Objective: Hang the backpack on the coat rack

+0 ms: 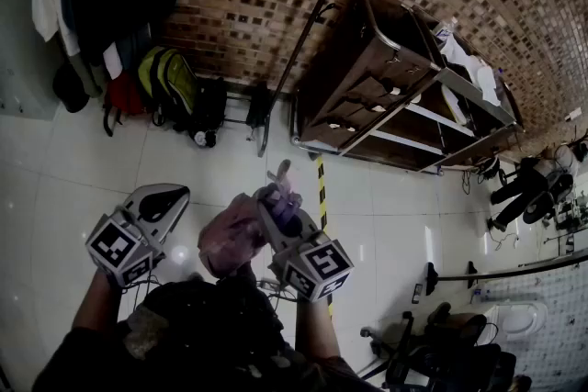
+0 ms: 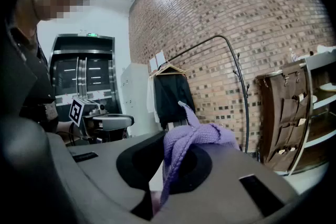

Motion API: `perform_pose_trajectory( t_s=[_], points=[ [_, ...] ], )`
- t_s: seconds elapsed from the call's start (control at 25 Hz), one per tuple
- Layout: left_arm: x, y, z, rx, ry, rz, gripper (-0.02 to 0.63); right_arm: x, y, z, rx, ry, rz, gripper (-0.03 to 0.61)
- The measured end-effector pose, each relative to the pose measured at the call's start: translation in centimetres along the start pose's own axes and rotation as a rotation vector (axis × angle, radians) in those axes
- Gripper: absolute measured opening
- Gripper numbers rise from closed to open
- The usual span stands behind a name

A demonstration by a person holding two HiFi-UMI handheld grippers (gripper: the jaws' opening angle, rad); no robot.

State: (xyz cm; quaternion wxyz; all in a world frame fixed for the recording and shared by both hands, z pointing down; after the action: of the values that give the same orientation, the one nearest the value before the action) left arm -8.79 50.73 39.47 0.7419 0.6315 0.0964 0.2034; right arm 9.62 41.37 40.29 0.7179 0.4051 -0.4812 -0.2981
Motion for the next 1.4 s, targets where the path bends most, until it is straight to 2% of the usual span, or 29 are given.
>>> perform_pose_trajectory(
  t_s=[0.12,0.32,0.52,0.6,0.8,1.04,1.24,1.4],
  points=[
    [-1.7,0.7,3.9,-0.07,0.002,-0.048,0.026,4.5,-1.8,1.6,0.025,-0.007,0.013,0.005],
    [-4.2,-0.3,11.9,-0.088,-0.001,-0.049,0.026,11.8,-5.6,3.3,0.014,-0.022,0.016,0.005],
    [-5.5,-1.8,19.1,-0.035,0.006,-0.037,0.026,17.4,-9.1,3.7,0.014,-0.017,-0.015,0.005],
    [-5.8,-2.4,21.4,-0.037,0.006,-0.026,0.026,19.4,-10.4,3.7,0.009,-0.009,-0.031,0.005],
    [-6.7,-3.3,25.9,-0.093,-0.013,-0.024,0.026,23.6,-13.0,3.7,-0.022,-0.007,-0.078,0.005],
    [-8.2,-3.5,30.2,-0.091,-0.042,-0.036,0.026,28.3,-15.5,4.1,-0.045,-0.014,-0.087,0.005],
    [-10.0,-4.5,33.9,-0.008,-0.074,0.007,0.026,31.7,-17.4,4.5,-0.049,-0.027,-0.069,0.005],
    [-11.6,-5.3,35.9,0.004,-0.073,0.002,0.026,33.2,-18.4,6.0,-0.052,-0.026,-0.065,0.005]
  ],
)
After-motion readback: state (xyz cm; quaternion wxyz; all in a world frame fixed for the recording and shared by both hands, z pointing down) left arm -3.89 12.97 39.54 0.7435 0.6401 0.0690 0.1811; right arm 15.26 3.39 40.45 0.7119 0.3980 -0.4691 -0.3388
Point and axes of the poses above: the fingertips, and each gripper's own axes: z forward along the fingers, x to its right, y out of its underside, the point moved 6 cm from there along -z, backward along the fingers, and after that the axes turned 13 degrees about z, right-handed, at the moved point
